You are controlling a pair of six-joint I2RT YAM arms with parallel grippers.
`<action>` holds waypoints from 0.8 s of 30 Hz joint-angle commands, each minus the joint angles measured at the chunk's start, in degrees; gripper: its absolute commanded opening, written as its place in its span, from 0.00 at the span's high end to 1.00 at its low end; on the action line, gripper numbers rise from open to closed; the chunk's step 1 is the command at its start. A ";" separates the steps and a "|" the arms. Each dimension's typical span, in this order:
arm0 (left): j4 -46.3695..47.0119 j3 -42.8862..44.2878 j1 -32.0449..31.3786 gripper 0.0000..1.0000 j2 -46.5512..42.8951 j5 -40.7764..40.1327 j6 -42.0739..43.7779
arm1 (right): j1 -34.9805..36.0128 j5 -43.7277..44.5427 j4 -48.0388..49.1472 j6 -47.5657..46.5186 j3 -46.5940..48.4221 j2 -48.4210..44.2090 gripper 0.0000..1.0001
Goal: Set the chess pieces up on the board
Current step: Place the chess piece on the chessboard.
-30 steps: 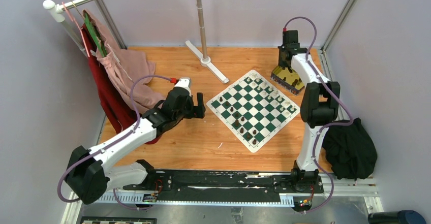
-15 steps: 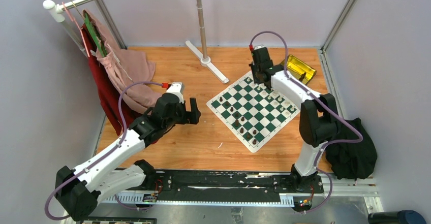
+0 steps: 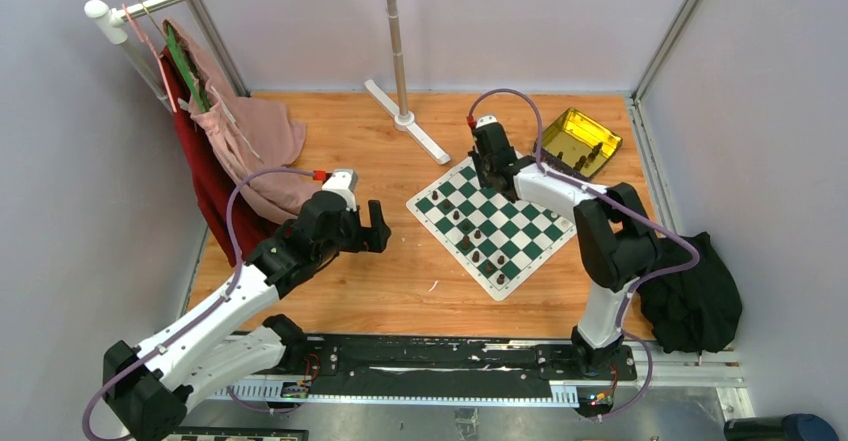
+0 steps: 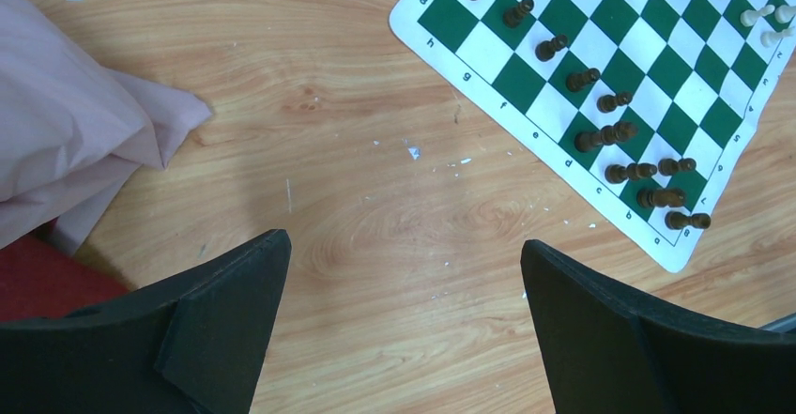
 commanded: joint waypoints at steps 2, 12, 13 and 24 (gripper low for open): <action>-0.51 -1.01 0.05 0.00 -0.10 -0.95 0.03 | 1.06 1.03 9.72 0.79 -1.88 1.99 1.00; 0.19 -0.80 0.08 0.00 2.11 -1.98 0.41 | 1.14 1.83 17.90 3.51 -6.08 3.38 1.00; 0.19 -0.78 0.02 0.00 2.39 -1.90 0.41 | 1.16 1.78 18.53 3.96 -6.50 3.50 1.00; -0.10 -0.79 0.01 0.00 3.35 -1.63 -0.26 | 1.42 3.30 21.96 6.05 -10.62 3.34 0.99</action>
